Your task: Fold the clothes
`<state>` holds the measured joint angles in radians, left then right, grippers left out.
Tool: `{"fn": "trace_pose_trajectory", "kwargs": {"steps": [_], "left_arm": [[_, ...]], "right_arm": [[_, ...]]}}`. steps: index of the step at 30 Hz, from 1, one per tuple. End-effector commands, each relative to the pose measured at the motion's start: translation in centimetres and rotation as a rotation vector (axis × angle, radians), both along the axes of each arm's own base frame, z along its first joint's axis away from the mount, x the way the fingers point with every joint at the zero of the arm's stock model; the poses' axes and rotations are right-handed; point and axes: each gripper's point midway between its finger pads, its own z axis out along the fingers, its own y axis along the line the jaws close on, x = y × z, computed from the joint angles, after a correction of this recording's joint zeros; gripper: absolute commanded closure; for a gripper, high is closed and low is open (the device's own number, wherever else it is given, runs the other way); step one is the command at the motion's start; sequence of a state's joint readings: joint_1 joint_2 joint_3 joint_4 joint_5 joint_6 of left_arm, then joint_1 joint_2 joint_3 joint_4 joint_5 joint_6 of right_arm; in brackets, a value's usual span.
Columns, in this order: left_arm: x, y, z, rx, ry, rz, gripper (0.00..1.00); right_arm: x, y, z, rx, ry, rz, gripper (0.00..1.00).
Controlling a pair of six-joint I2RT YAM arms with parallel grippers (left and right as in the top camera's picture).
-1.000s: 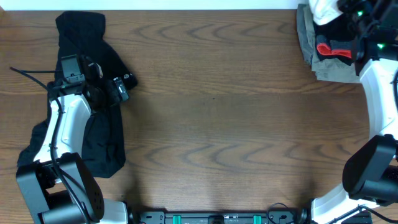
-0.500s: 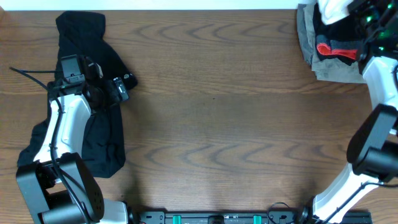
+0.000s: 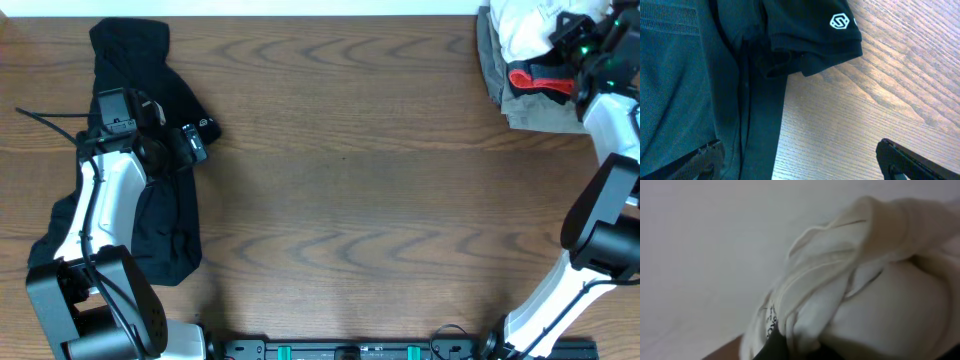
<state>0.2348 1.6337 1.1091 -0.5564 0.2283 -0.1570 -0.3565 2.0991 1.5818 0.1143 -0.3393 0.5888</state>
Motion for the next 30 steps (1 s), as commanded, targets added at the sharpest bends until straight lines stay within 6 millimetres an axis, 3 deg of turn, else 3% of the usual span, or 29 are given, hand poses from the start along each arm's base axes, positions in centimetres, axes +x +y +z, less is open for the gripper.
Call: {"fn": "trace_pose_trajectory", "kwargs": {"steps": [1, 3, 5, 7, 8, 9, 12, 15, 25, 26, 30], "left_arm": [[0.0, 0.4, -0.4, 0.012, 0.012, 0.004, 0.02], [0.0, 0.4, -0.4, 0.012, 0.012, 0.004, 0.02], [0.0, 0.4, -0.4, 0.012, 0.012, 0.004, 0.02], [0.0, 0.4, -0.4, 0.012, 0.012, 0.004, 0.02], [0.0, 0.4, -0.4, 0.012, 0.012, 0.004, 0.02], [-0.1, 0.4, -0.4, 0.011, 0.013, 0.004, 0.02], [0.0, 0.4, -0.4, 0.012, 0.012, 0.004, 0.02], [0.0, 0.4, -0.4, 0.012, 0.012, 0.004, 0.02], [0.0, 0.4, -0.4, 0.012, 0.012, 0.004, 0.02], [0.0, 0.4, -0.4, 0.012, 0.012, 0.004, 0.02], [0.0, 0.4, -0.4, 0.012, 0.012, 0.004, 0.02]], "right_arm": [[-0.6, -1.3, 0.1, 0.001, 0.029, -0.018, 0.99], [-1.3, -1.5, -1.2, 0.002, 0.085, -0.015, 0.98], [-2.2, -1.4, -2.5, 0.019, 0.144, -0.006, 0.78], [-3.0, -1.1, -3.4, 0.031, 0.190, 0.023, 0.45], [-3.7, -1.0, -4.1, 0.040, 0.225, 0.039, 0.36], [-4.3, -1.2, -4.7, 0.053, 0.259, 0.033, 0.33], [-6.2, -1.8, -5.2, 0.049, 0.326, 0.035, 0.32], [-7.4, -2.5, -4.0, -0.015, 0.334, 0.060, 0.34], [-10.6, -1.9, 7.4, -0.386, 0.193, 0.155, 0.27], [-10.9, -1.7, 8.4, -0.413, 0.176, 0.162, 0.30], [-10.0, -0.5, 10.7, -0.567, 0.101, 0.221, 0.58]]}}
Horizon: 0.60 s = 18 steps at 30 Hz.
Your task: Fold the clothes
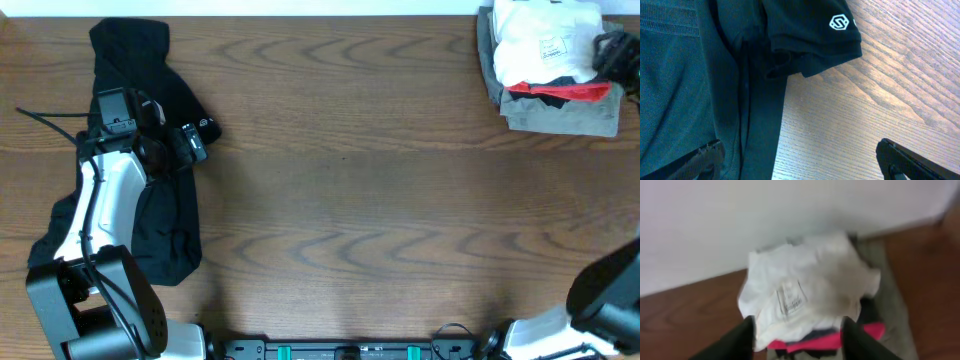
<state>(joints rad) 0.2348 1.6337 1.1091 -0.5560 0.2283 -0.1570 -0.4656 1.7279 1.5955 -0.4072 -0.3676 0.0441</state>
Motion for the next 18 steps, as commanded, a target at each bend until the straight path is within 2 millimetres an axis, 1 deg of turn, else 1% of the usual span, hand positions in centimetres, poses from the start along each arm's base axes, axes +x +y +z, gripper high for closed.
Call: {"fn": "trace_pose_trajectory", "kwargs": {"steps": [1, 2, 3, 5, 7, 9, 12, 14, 16, 18], "left_arm": [[0.0, 0.4, -0.4, 0.012, 0.012, 0.004, 0.02], [0.0, 0.4, -0.4, 0.012, 0.012, 0.004, 0.02], [0.0, 0.4, -0.4, 0.012, 0.012, 0.004, 0.02], [-0.1, 0.4, -0.4, 0.011, 0.013, 0.004, 0.02], [-0.1, 0.4, -0.4, 0.011, 0.013, 0.004, 0.02], [-0.1, 0.4, -0.4, 0.011, 0.013, 0.004, 0.02], [-0.1, 0.4, -0.4, 0.011, 0.013, 0.004, 0.02], [-0.1, 0.4, -0.4, 0.011, 0.013, 0.004, 0.02], [0.0, 0.4, -0.4, 0.012, 0.012, 0.004, 0.02], [0.0, 0.4, -0.4, 0.012, 0.012, 0.004, 0.02]], "right_arm": [[1.3, 1.1, 0.6, -0.168, -0.028, 0.092, 0.74], [2.0, 0.9, 0.7, -0.200, -0.038, 0.076, 0.90], [2.8, 0.4, 0.4, -0.232, -0.043, 0.040, 0.99], [4.3, -0.4, -0.1, -0.286, -0.062, -0.003, 0.99], [6.1, -0.2, -1.0, -0.352, -0.088, 0.028, 0.99], [7.9, 0.0, -2.3, -0.394, -0.115, 0.064, 0.99], [10.2, -0.3, -4.7, -0.422, -0.155, 0.070, 0.99], [11.5, -0.7, -6.5, -0.430, -0.176, 0.068, 0.99], [12.4, -1.0, -8.7, -0.431, -0.182, 0.070, 0.99], [13.2, -0.9, -11.7, -0.414, -0.169, 0.093, 0.99]]}}
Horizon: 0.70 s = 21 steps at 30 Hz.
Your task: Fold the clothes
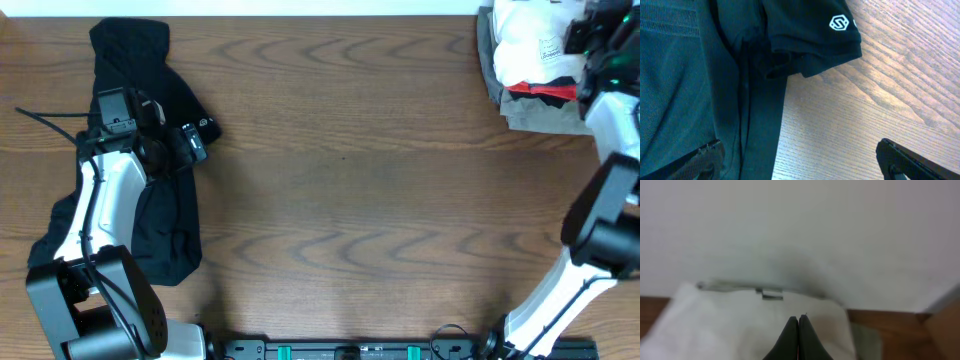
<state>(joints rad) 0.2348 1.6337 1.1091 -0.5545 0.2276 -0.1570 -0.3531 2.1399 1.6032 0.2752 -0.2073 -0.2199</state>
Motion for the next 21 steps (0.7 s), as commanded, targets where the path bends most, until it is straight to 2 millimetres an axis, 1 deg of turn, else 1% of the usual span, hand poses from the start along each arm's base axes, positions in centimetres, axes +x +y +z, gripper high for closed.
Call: {"fn": "trace_pose_trajectory", "kwargs": {"steps": [1, 5, 8, 10, 11, 12, 13, 15, 17, 18, 20, 21], "left_arm": [[-0.1, 0.4, -0.5, 0.011, 0.014, 0.004, 0.02], [0.0, 0.4, -0.4, 0.011, 0.011, 0.004, 0.02], [0.0, 0.4, -0.4, 0.011, 0.011, 0.004, 0.02], [0.0, 0.4, -0.4, 0.011, 0.012, 0.004, 0.02], [0.0, 0.4, -0.4, 0.011, 0.012, 0.004, 0.02], [0.0, 0.4, -0.4, 0.011, 0.012, 0.004, 0.02], [0.0, 0.4, -0.4, 0.011, 0.012, 0.004, 0.02], [0.0, 0.4, -0.4, 0.011, 0.011, 0.004, 0.02], [0.0, 0.4, -0.4, 0.011, 0.011, 0.004, 0.02], [0.0, 0.4, -0.4, 0.011, 0.011, 0.004, 0.02], [0.0, 0.4, -0.4, 0.011, 0.011, 0.004, 0.02], [0.0, 0.4, -0.4, 0.011, 0.011, 0.004, 0.02]], "right_arm": [[0.9, 0.5, -5.0, 0.004, 0.057, 0.033, 0.99], [0.8, 0.5, -12.3, 0.058, 0.172, 0.043, 0.99], [0.1, 0.4, -16.9, 0.106, 0.248, 0.031, 0.99], [-0.3, 0.3, -18.6, 0.126, 0.281, 0.024, 0.99], [-0.5, 0.2, -18.9, 0.131, 0.291, 0.022, 0.99], [-0.5, 0.2, -19.0, 0.132, 0.295, 0.022, 0.99], [-0.5, 0.2, -18.5, 0.130, 0.289, 0.022, 0.99], [-0.2, 0.2, -17.1, 0.123, 0.266, 0.022, 0.99], [0.0, 0.0, -14.9, 0.115, 0.232, 0.020, 0.99], [0.1, 0.0, -13.4, 0.106, 0.209, 0.020, 0.99], [0.3, 0.0, -10.0, 0.090, 0.158, 0.020, 0.99], [0.3, 0.0, -8.0, 0.088, 0.127, 0.018, 0.99]]}}
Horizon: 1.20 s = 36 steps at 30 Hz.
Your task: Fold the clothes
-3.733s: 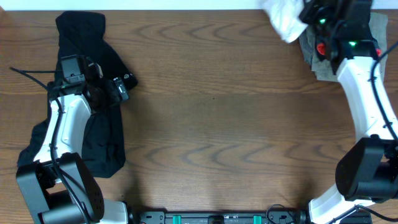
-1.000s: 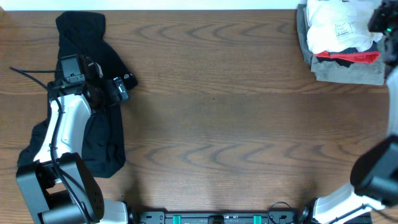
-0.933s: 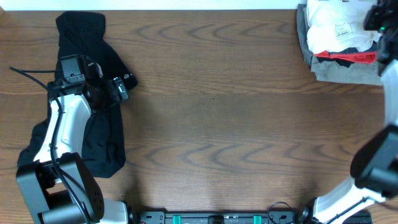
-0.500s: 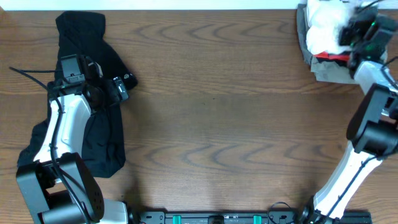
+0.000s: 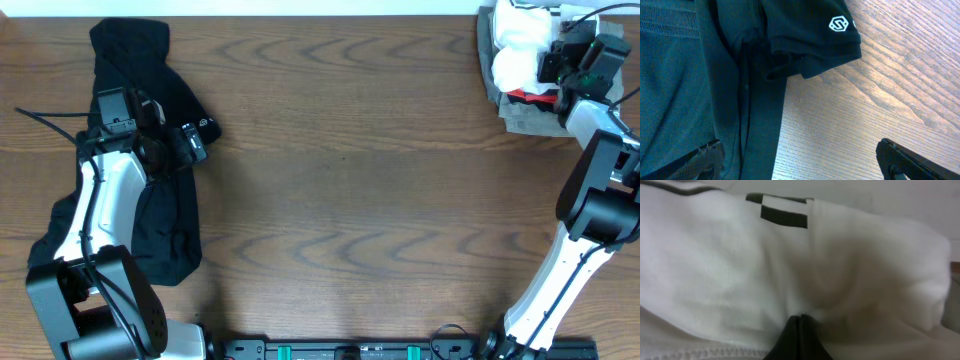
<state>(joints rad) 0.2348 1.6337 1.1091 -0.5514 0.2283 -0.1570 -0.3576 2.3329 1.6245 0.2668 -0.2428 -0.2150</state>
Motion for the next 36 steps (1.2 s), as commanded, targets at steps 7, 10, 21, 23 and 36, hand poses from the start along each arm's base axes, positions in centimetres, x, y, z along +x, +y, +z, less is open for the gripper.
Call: {"fn": "trace_pose_trajectory", "kwargs": {"steps": [7, 10, 21, 23, 36], "left_arm": [[-0.1, 0.4, -0.5, 0.011, 0.014, 0.004, 0.02], [-0.1, 0.4, -0.5, 0.011, 0.014, 0.004, 0.02], [-0.1, 0.4, -0.4, 0.011, 0.014, 0.004, 0.02], [-0.1, 0.4, -0.4, 0.011, 0.014, 0.004, 0.02], [-0.1, 0.4, -0.4, 0.011, 0.014, 0.004, 0.02]], "right_arm": [[-2.7, 2.7, 16.8, -0.001, -0.206, 0.080, 0.89], [-4.9, 4.5, 21.8, -0.005, -0.240, 0.116, 0.68], [-13.0, 18.4, 29.3, 0.095, -0.179, 0.428, 0.01], [-14.1, 21.4, 29.6, 0.107, -0.160, 0.486, 0.01], [-22.8, 42.4, 30.4, 0.208, -0.110, 1.055, 0.01]]}}
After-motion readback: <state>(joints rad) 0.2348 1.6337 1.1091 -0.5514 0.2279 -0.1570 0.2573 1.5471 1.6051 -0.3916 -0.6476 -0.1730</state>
